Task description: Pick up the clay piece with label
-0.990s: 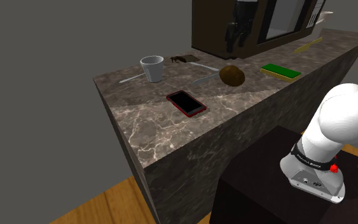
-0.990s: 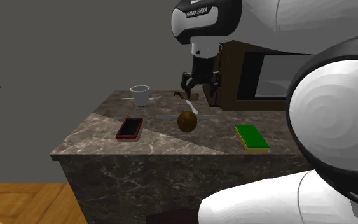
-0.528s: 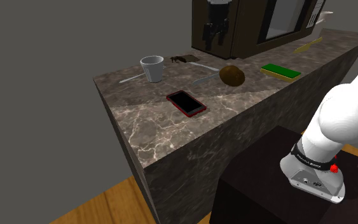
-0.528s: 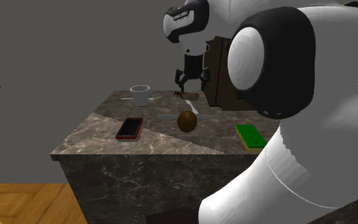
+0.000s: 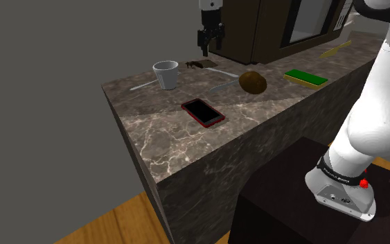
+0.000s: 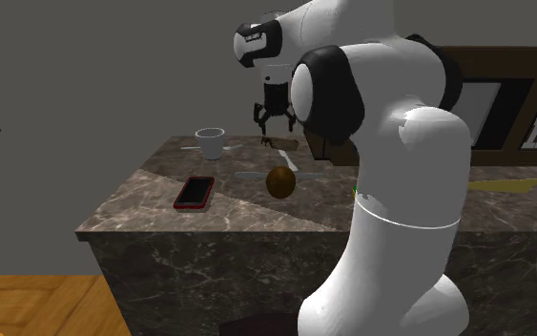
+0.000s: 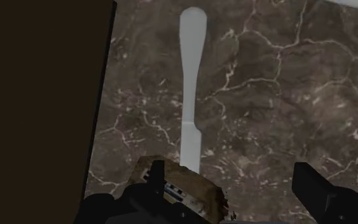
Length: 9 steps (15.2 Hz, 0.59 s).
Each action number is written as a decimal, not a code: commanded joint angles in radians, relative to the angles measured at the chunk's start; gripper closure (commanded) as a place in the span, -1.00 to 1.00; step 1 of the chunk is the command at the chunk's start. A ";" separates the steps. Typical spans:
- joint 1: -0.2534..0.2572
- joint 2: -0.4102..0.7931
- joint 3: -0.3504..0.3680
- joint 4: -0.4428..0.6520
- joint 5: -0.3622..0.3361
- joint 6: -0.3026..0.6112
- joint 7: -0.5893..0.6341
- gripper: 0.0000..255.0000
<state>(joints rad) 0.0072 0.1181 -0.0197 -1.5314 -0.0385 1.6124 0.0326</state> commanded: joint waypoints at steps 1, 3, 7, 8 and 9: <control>0.001 0.110 0.001 0.139 -0.003 -0.045 -0.002 -1.00; 0.003 0.227 0.002 0.295 -0.006 -0.100 -0.004 -1.00; 0.005 0.407 0.001 0.540 -0.010 -0.186 -0.009 -1.00; 0.005 0.399 0.001 0.513 -0.010 -0.167 -0.008 -1.00; 0.005 0.392 0.002 0.488 -0.010 -0.150 -0.007 -1.00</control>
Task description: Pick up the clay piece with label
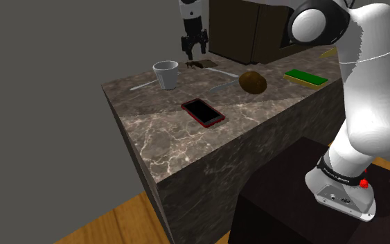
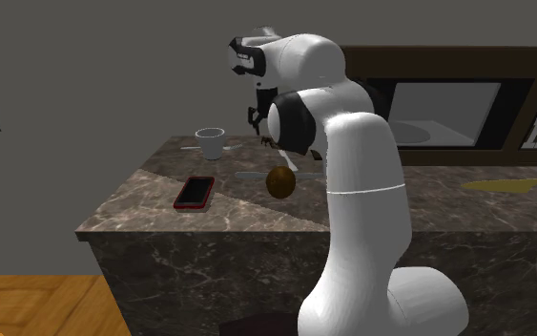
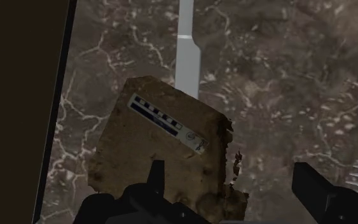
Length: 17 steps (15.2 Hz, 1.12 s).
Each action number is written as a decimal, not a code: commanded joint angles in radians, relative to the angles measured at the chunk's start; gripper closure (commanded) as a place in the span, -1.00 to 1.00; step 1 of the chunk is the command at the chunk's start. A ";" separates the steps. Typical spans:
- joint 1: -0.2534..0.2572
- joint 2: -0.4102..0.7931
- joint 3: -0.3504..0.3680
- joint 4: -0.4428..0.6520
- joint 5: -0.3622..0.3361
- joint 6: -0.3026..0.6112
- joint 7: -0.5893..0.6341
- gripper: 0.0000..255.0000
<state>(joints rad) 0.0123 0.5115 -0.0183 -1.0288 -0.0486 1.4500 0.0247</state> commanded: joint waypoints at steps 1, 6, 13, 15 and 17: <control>0.000 -0.008 0.000 -0.038 0.000 0.030 0.002 -1.00; 0.000 -0.025 0.001 -0.115 0.000 0.089 0.005 -1.00; 0.000 -0.024 0.000 -0.111 0.000 0.087 0.004 1.00; 0.000 -0.024 0.000 -0.111 0.000 0.087 0.004 1.00; 0.000 -0.021 0.000 -0.095 0.000 0.073 0.004 1.00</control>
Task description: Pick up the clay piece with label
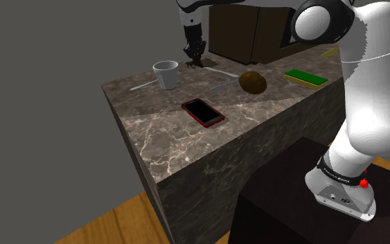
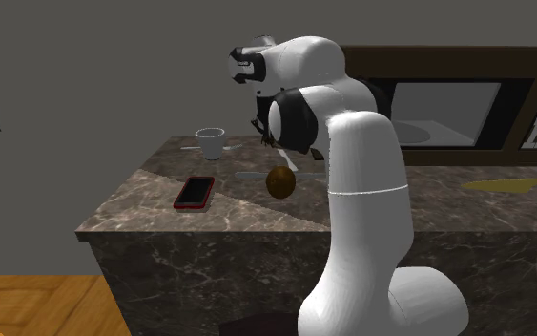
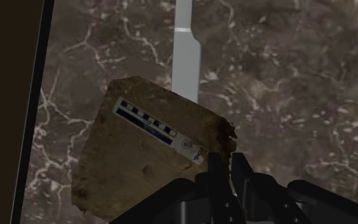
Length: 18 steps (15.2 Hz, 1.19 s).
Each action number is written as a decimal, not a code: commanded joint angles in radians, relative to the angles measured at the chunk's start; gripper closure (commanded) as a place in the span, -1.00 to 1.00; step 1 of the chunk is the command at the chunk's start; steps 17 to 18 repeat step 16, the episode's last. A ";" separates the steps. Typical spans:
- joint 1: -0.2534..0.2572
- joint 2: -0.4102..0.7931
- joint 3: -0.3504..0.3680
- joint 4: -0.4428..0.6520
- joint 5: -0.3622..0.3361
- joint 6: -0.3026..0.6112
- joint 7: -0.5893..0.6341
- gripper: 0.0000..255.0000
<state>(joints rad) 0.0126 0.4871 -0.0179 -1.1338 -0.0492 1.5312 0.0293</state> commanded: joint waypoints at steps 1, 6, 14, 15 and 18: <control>0.000 0.008 0.000 0.032 0.000 -0.024 -0.001 1.00; 0.000 0.042 -0.001 0.155 0.001 -0.113 -0.006 1.00; -0.001 0.190 -0.003 0.520 0.001 -0.330 -0.017 1.00; -0.001 0.200 -0.003 0.539 0.001 -0.339 -0.018 1.00; -0.001 0.201 -0.003 0.541 0.001 -0.340 -0.018 1.00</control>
